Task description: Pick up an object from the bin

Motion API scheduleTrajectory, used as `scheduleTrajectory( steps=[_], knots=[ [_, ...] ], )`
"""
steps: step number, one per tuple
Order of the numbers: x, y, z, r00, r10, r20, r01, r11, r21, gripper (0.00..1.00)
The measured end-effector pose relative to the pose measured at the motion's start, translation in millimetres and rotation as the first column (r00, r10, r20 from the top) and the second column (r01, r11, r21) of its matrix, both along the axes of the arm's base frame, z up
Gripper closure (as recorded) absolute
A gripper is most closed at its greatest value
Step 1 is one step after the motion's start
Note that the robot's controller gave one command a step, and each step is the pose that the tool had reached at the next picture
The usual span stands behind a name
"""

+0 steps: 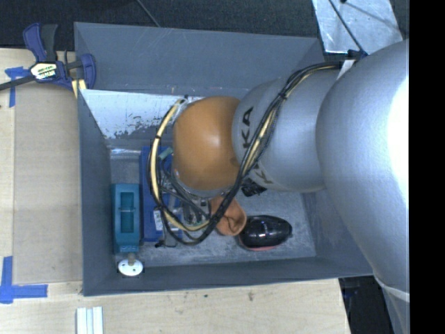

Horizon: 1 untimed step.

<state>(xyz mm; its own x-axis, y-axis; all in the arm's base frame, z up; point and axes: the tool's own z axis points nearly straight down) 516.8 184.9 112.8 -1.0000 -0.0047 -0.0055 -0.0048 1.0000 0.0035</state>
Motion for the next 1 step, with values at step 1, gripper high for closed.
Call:
scheduleTrajectory(
  steps=[1],
  knots=[
    [1.4,-33.2,-31.7,0.997,0.073,0.000,-0.073,0.997,-0.003,0.00]
  ],
)
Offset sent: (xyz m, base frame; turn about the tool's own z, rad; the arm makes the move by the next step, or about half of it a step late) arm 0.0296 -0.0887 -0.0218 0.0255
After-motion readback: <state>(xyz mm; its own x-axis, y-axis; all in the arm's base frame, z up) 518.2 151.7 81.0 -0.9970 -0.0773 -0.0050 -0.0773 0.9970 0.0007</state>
